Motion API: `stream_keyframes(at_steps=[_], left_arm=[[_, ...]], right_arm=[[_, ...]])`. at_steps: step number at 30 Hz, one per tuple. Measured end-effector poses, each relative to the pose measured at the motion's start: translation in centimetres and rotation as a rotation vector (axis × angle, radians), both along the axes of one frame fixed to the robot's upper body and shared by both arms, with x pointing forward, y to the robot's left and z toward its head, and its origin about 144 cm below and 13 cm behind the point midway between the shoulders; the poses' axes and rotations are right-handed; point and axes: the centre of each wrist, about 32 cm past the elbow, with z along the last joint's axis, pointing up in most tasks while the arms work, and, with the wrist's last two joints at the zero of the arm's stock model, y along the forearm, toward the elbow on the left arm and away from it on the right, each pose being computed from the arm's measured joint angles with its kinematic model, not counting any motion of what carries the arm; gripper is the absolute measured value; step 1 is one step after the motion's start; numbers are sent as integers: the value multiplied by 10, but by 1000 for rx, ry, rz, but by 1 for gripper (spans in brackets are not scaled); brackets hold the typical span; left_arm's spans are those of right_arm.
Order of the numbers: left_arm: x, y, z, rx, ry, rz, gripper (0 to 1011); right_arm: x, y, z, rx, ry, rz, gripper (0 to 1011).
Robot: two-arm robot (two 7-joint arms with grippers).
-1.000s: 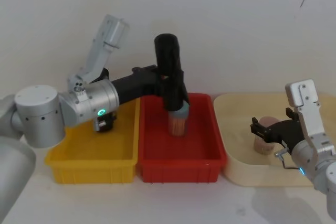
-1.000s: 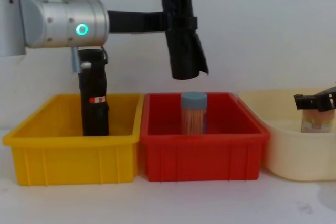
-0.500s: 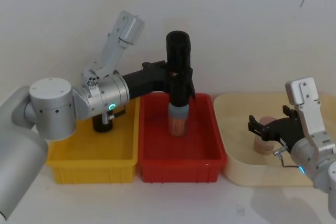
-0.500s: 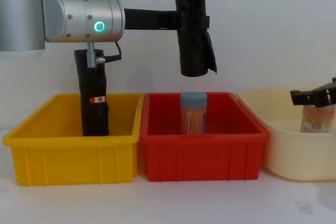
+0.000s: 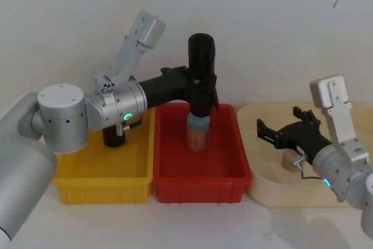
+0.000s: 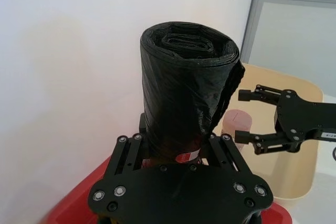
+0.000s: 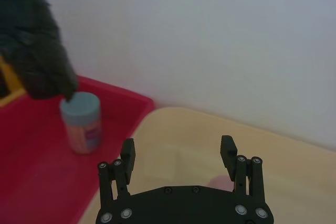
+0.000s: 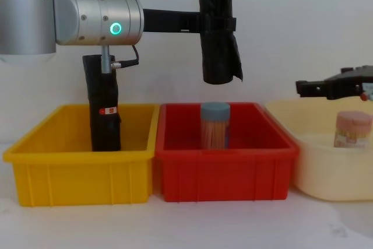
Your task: Pick up the garbage bag with the one hand and transfer it to the other hand.
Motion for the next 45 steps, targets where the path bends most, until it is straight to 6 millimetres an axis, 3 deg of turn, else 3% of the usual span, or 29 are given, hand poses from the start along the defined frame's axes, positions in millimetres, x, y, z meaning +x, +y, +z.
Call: stream_keyframes(at_steps=[20,45], left_arm=[[1,-1,1,7,-5,0,465],[2,-2,1,8,-6,0,465]], right_arm=[[17,24,-9,-5,16,106,1000],[22,41,10,10,-5,258,1000]])
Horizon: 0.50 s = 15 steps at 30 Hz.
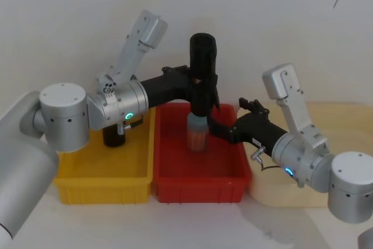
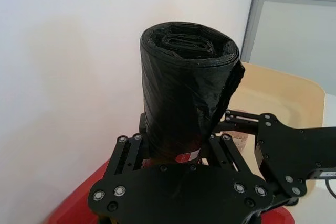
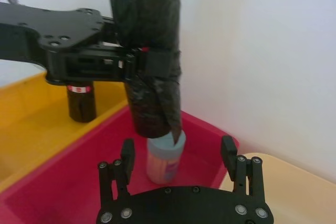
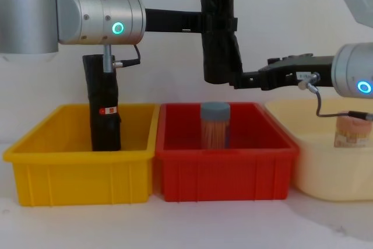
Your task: Pick up the garbage bag with the one hand and transfer it to the other hand.
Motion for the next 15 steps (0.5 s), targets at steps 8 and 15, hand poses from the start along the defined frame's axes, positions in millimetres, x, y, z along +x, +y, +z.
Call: stream_keyframes(at_steps=[8,15], left_arm=[[0,0,0,0,0,0,465],[0,0,0,0,0,0,465]], right_arm=[[2,5,5,4,-2,37,1000],[9,10,5,7,-1,53,1000]])
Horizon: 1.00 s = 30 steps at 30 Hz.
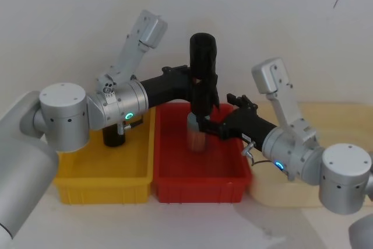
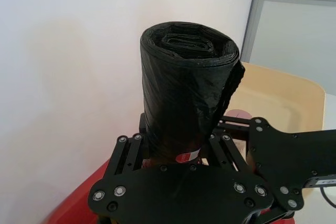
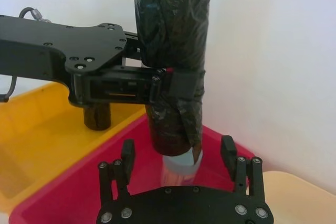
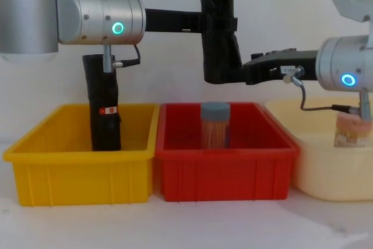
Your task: Pick up the garbage bag with the one hand and transfer it to the other hand.
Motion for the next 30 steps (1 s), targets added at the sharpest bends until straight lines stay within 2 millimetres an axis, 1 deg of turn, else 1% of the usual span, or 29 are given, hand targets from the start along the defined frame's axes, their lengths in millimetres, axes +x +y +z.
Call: stream_keyframes(at_steps=[15,30], left_arm=[[0,0,0,0,0,0,465],[0,0,0,0,0,0,465]], right_arm=[[19,14,-2,11,12,33,1000],[35,25,0,36,6,44,1000]])
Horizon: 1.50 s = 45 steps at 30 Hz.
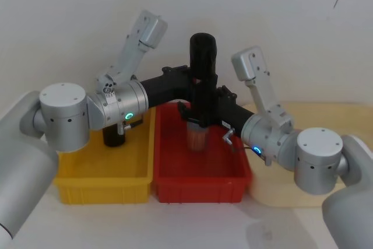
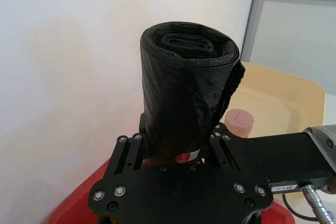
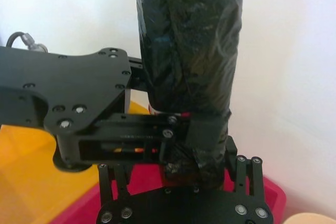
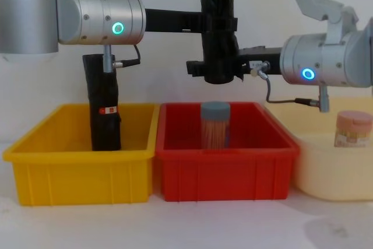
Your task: Pick up the garbage bag with the one hand and transfer it to the other hand.
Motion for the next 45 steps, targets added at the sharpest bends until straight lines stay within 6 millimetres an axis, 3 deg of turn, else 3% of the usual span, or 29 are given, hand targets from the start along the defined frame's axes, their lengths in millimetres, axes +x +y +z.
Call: stream_keyframes(at_steps=[8,21,31,45], left_arm=[[0,0,0,0,0,0,465],[0,0,0,0,0,0,465],[0,0,0,0,0,1,465],[0,0,0,0,0,0,870]], right_arm=[[5,4,0,4,-2,2,936],[8,7,0,7,-2,0,551],[9,7,1,8,-3,0,529],[8,6,0,10,0,-23,528]])
